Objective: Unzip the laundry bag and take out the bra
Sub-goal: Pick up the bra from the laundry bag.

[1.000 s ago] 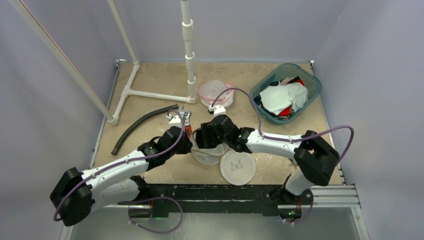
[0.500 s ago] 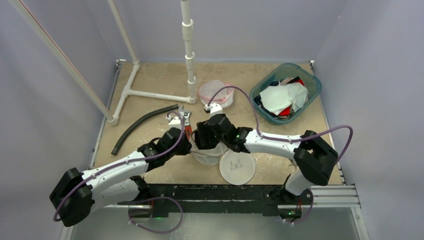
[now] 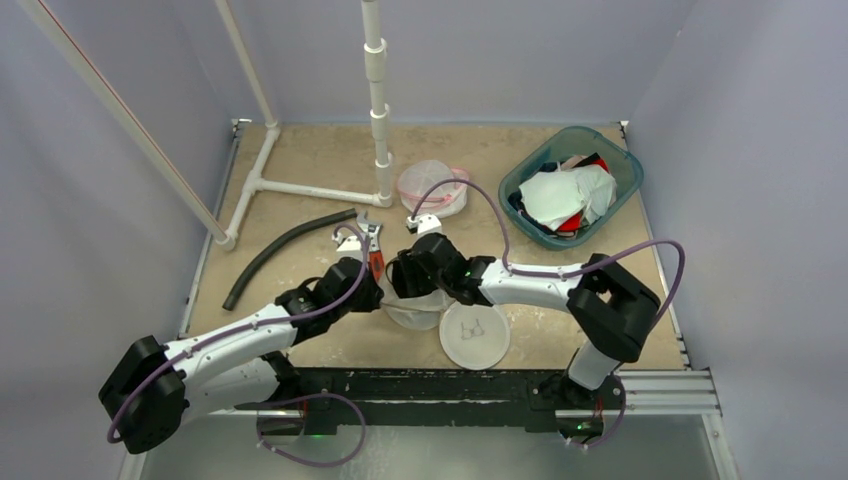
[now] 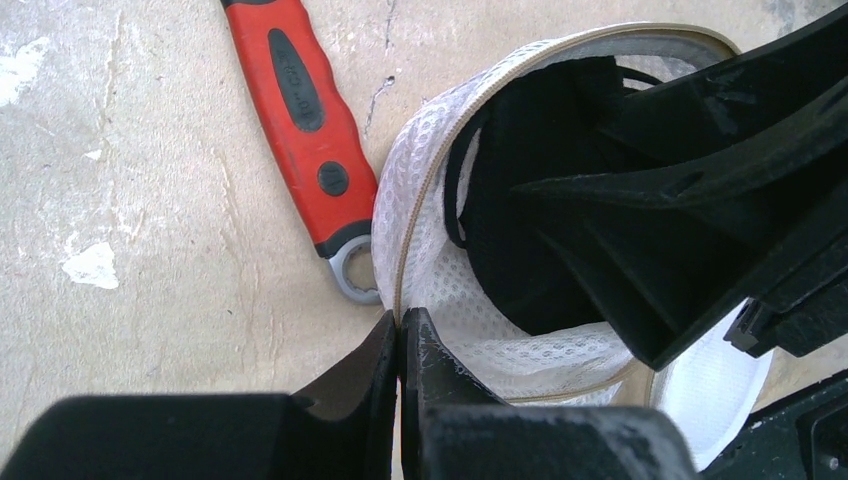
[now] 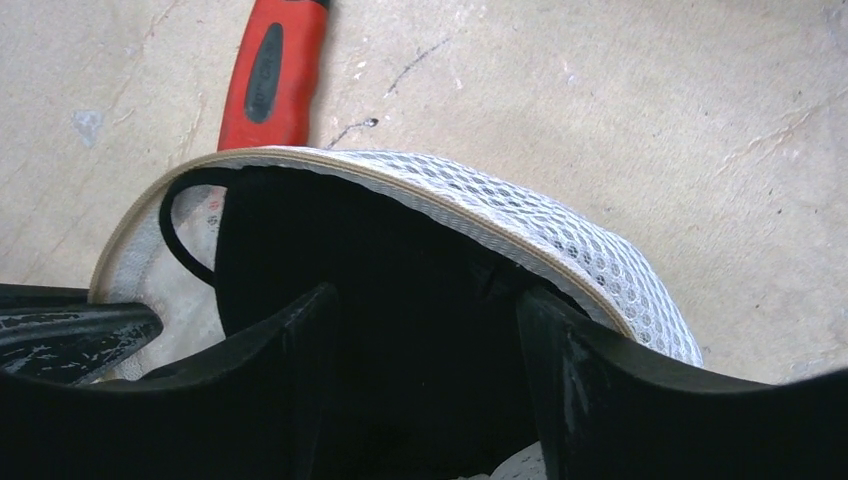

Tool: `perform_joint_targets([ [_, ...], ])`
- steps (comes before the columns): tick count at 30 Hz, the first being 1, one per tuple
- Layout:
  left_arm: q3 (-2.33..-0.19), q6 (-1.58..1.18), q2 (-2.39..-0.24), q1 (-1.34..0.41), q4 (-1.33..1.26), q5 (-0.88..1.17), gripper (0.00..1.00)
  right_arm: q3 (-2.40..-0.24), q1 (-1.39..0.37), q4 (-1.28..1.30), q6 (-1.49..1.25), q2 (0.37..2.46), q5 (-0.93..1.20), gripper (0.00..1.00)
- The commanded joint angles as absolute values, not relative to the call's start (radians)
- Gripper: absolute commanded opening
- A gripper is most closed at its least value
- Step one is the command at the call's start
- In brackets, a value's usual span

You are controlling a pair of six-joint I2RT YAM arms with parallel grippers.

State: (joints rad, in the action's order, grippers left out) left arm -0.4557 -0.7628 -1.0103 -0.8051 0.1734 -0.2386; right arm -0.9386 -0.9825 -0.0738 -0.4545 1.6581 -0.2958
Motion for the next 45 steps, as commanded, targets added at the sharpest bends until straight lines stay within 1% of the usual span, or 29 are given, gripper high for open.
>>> perform_joint_targets([
  [1,-0.436,-0.753,-0.992,-0.803,0.140,-0.229,0.00,-0.906,-0.986,-0.086,-0.453,1.654,-0.270,0.62],
  [4,-0.438,-0.755,-0.993,-0.802,0.133,-0.224,0.00,-0.897,-0.986,-0.081,-0.457,1.637,-0.237,0.42],
  [6,-0.441,-0.755,-0.991,-0.803,0.133,-0.224,0.00,-0.897,-0.986,-0.079,-0.457,1.616,-0.230,0.32],
  [13,-0.447,-0.756,-0.982,-0.802,0.139,-0.224,0.00,-0.926,-0.984,-0.047,-0.458,1.518,-0.187,0.02],
  [14,-0.447,-0.756,-0.978,-0.803,0.141,-0.226,0.00,-0.928,-0.984,-0.045,-0.460,1.499,-0.182,0.00],
  [25,-0.454,-0.758,-0.957,-0.803,0.170,-0.242,0.00,-0.945,-0.969,-0.026,-0.469,1.287,-0.085,0.00],
  [34,-0.467,-0.767,-0.937,-0.803,0.179,-0.242,0.00,-1.028,-0.936,0.067,-0.451,1.134,-0.017,0.00],
  [36,-0.468,-0.770,-0.927,-0.802,0.175,-0.239,0.00,-1.012,-0.918,0.054,-0.458,1.119,0.003,0.00],
  [39,-0.465,-0.778,-0.904,-0.802,0.153,-0.226,0.00,-0.936,-0.862,-0.008,-0.490,1.099,0.093,0.00],
  [40,-0.465,-0.782,-0.896,-0.802,0.144,-0.220,0.02,-0.903,-0.847,-0.037,-0.498,1.095,0.107,0.00],
  [43,-0.462,-0.793,-0.873,-0.803,0.121,-0.191,0.26,-0.823,-0.833,-0.092,-0.510,1.088,0.113,0.00],
  [45,-0.461,-0.796,-0.855,-0.802,0.117,-0.172,0.38,-0.782,-0.831,-0.119,-0.510,1.093,0.112,0.00],
])
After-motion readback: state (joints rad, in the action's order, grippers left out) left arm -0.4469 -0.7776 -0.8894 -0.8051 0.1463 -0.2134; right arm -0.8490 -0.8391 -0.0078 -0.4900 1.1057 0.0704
